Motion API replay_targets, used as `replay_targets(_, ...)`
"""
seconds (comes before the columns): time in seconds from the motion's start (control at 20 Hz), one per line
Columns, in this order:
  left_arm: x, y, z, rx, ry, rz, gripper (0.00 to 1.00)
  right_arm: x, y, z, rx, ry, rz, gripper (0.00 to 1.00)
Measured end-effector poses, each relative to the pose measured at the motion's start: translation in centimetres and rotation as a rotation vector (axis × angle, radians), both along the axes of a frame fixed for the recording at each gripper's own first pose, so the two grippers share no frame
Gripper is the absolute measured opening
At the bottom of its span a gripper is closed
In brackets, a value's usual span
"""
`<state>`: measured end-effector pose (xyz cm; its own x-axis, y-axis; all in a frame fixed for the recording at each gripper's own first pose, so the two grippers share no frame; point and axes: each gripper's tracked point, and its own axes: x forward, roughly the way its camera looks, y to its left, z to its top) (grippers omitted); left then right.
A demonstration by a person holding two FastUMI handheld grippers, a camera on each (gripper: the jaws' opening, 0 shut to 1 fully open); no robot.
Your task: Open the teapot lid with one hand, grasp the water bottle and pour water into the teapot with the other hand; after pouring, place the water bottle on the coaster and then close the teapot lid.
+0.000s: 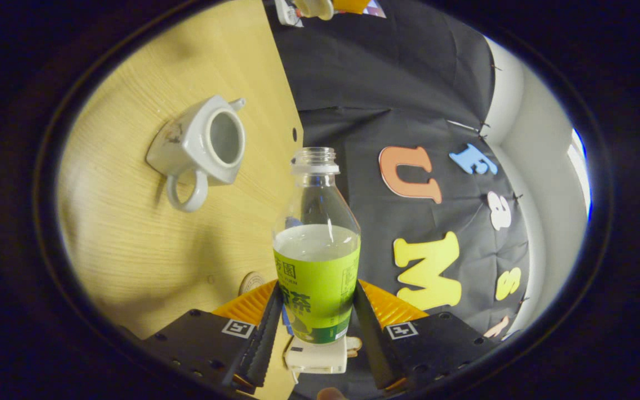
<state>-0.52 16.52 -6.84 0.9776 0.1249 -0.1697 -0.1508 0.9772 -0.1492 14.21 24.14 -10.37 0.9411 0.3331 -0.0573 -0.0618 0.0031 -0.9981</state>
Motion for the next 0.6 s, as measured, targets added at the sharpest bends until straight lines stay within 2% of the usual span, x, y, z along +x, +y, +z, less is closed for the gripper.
replay_targets(0.35, -0.39, 0.51, 0.35, -0.01, -0.009, 0.003, 0.03, 0.06, 0.71, 0.14, -0.217, -0.104, 0.044, 0.71)
replay_targets(0.6, -0.36, 0.69, 0.11, -0.02, -0.003, 0.003, 0.03, -0.17, 1.36, 0.65, -0.295, -0.156, 0.074, 0.71)
